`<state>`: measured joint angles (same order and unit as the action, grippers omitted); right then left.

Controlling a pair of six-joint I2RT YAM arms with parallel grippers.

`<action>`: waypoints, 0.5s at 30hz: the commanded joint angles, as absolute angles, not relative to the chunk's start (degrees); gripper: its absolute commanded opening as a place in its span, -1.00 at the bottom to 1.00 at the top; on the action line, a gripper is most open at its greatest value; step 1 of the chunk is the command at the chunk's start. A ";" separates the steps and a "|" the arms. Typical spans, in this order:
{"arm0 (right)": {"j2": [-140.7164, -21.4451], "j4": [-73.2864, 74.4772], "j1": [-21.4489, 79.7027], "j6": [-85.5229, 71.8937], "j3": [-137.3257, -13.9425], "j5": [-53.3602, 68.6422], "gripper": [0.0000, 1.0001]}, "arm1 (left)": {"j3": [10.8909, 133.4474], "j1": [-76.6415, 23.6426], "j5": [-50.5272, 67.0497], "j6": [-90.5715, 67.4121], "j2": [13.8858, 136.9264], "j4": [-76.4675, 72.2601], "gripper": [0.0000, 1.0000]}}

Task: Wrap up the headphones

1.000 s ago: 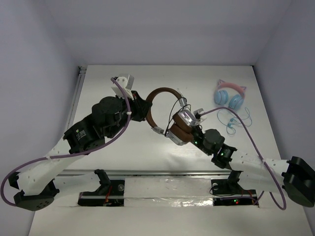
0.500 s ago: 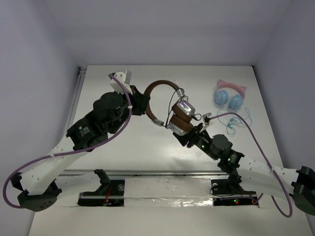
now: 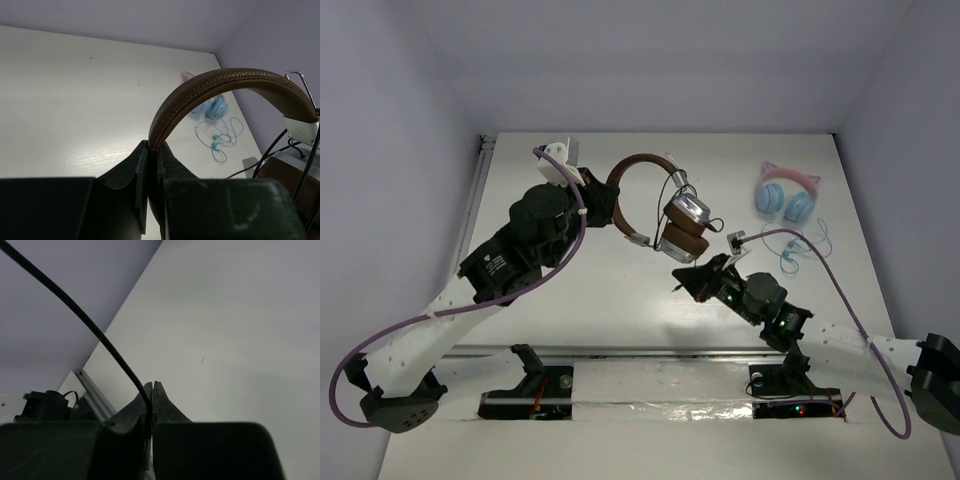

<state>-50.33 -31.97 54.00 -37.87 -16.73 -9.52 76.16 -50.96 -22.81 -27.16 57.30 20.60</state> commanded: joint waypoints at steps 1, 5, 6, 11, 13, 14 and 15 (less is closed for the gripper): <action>-51.23 -32.34 54.31 -40.34 -17.31 -8.26 -1.00 | 73.93 -50.27 -27.06 -30.84 56.95 9.95 -1.00; -53.43 -33.66 56.68 -43.32 -18.19 -7.74 -1.00 | 67.61 -50.27 -31.97 -34.27 57.74 4.76 -1.00; -53.79 -33.58 57.39 -44.55 -19.06 -7.91 -1.00 | 66.72 -50.27 -33.73 -35.50 58.35 3.53 -1.00; -55.80 -36.29 60.11 -52.10 -19.07 -8.26 -1.00 | 60.49 -48.08 -38.75 -39.89 59.41 -1.83 -1.00; -57.21 -38.75 60.73 -54.40 -19.42 -7.47 -1.00 | 58.89 -47.46 -40.33 -41.56 59.68 -4.83 -1.00; -58.00 -38.67 61.60 -54.84 -19.86 -7.82 -1.00 | 57.84 -47.46 -42.43 -42.44 59.94 -5.01 -1.00; -59.23 -38.58 62.13 -56.58 -20.30 -9.39 -0.99 | 57.31 -47.46 -43.15 -43.15 60.38 -5.88 -1.00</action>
<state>-57.43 -34.02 60.60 -51.31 -17.43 -8.19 57.65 -47.79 -37.41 -37.36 61.28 5.23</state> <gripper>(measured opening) 0.028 0.043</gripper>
